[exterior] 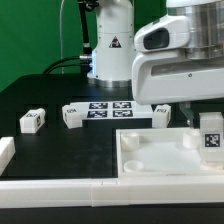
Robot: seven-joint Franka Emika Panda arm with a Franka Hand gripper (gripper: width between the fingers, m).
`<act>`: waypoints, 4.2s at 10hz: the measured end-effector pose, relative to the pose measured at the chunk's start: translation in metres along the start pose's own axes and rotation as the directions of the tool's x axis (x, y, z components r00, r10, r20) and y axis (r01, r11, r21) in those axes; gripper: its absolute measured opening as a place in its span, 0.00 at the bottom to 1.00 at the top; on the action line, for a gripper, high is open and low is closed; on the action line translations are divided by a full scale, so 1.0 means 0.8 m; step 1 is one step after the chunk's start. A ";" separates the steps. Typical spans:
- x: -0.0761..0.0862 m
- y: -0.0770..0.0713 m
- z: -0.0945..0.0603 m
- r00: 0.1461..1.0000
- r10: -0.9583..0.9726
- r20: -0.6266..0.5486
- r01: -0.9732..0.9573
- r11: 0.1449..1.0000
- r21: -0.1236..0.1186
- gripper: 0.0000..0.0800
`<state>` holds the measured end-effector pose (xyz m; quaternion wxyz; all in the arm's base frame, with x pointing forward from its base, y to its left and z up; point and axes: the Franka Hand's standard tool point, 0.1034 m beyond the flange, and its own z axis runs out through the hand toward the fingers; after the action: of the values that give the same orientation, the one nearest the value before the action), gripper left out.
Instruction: Assemble one leg
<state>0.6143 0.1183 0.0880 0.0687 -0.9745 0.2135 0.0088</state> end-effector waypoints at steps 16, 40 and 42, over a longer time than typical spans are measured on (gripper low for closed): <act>-0.002 0.000 0.014 0.976 -0.215 -0.018 0.215 0.977 -0.010 0.81; 0.002 -0.003 0.009 0.829 0.544 -0.133 -0.547 0.837 0.013 0.37; 0.002 -0.003 0.010 0.863 0.488 -0.133 -0.492 0.871 0.004 0.66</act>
Offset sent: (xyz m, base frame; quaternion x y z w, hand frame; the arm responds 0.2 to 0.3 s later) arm 0.0078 -0.0011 -0.0114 -0.0157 0.0324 0.3669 0.9296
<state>0.6166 0.1210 0.0804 0.0357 -0.8876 0.4579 -0.0341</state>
